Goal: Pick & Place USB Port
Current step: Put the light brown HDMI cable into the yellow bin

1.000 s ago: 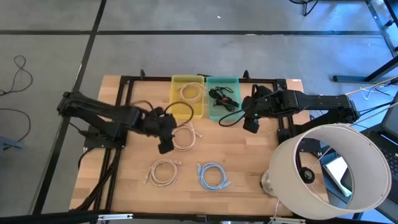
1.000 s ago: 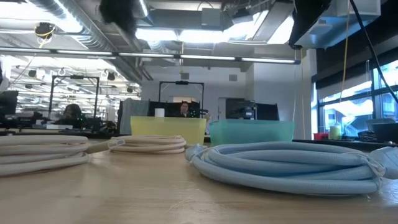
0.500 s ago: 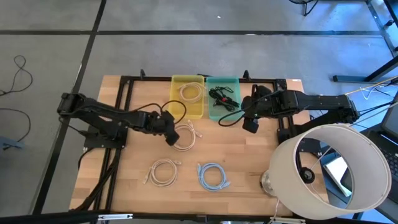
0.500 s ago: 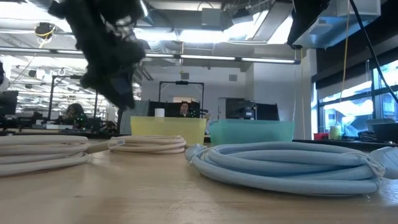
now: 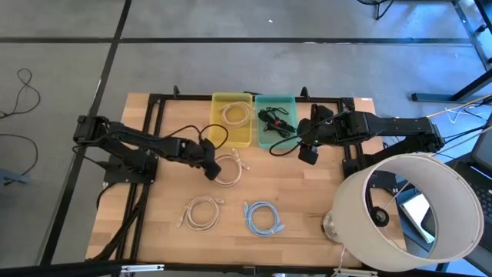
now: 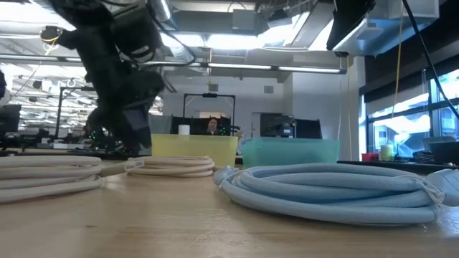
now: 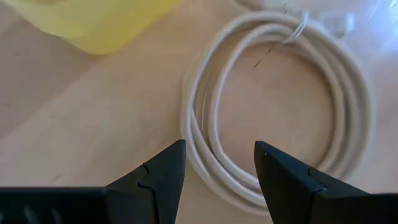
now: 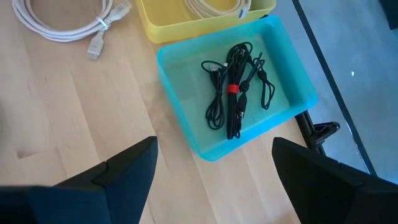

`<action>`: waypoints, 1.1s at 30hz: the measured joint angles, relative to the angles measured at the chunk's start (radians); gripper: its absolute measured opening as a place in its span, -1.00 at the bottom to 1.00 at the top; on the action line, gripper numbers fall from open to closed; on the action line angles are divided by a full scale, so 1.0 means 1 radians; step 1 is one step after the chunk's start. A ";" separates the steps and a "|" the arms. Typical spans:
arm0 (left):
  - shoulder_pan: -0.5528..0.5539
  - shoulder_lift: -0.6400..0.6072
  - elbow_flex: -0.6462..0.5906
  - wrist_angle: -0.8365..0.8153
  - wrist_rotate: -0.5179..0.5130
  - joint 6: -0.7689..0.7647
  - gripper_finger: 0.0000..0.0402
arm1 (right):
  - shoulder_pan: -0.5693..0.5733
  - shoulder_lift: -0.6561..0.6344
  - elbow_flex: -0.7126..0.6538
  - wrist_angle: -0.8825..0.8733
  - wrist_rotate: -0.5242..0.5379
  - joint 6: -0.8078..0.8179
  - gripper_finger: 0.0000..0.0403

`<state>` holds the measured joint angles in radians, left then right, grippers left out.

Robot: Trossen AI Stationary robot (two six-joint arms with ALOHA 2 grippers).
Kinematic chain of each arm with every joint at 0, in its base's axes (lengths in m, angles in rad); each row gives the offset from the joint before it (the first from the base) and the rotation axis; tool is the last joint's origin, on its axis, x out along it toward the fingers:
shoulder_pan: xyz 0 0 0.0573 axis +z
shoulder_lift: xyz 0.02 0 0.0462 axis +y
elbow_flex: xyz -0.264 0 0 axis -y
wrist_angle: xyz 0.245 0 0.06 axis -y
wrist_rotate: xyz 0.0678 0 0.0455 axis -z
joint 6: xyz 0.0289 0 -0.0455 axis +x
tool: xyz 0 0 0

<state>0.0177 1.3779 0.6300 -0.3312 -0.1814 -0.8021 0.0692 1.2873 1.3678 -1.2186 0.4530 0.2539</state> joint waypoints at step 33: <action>-0.058 -0.188 0.114 -0.034 -0.037 0.289 -0.84 | 0.000 0.000 0.000 -0.008 0.000 -0.012 0.60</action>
<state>-0.0400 1.1899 0.7438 -0.3648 -0.2184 -0.5128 0.0691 1.2873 1.3678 -1.2263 0.4526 0.2424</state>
